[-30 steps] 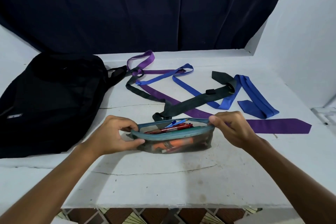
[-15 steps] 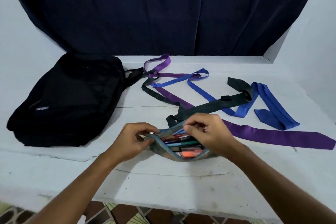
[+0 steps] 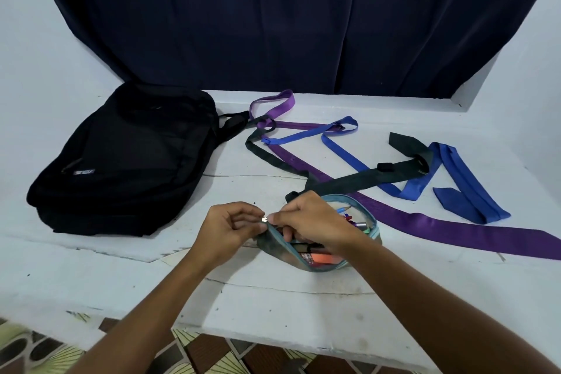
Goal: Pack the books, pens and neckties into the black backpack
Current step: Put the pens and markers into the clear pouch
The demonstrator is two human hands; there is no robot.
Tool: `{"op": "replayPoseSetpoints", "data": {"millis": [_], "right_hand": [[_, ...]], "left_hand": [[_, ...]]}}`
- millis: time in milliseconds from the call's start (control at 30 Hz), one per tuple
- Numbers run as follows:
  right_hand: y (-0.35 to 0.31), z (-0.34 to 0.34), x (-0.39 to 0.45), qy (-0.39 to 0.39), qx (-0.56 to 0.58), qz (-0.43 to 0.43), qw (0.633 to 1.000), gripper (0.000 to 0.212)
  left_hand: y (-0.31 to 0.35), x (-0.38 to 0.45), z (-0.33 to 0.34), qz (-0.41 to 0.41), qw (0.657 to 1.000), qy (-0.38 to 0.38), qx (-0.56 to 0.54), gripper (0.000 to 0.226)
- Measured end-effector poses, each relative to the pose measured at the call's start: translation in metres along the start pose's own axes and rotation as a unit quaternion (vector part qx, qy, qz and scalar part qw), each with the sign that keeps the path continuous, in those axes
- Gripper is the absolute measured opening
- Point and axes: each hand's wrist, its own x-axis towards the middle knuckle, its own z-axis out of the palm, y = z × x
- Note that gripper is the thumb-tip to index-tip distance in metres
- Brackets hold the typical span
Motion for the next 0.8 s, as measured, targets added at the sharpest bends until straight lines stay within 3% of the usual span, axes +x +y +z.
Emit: {"op": "replayPoseSetpoints", "data": {"millis": [133,500,800], "right_hand": [[-0.007,0.002,0.006,-0.014,0.102,0.062,0.993,0.023],[-0.016,0.002,0.017,-0.016,-0.001,0.065,0.998,0.021],[-0.005,-0.008,0.016,-0.022,0.007,0.099,0.995,0.024]], "left_hand": [[0.001,-0.001,0.002,-0.004,1.000,0.010,-0.022,0.020],[0.002,0.000,0.000,-0.002,1.000,0.002,-0.009,0.015],[-0.004,0.000,0.000,0.034,0.999,0.018,-0.020,0.017]]}}
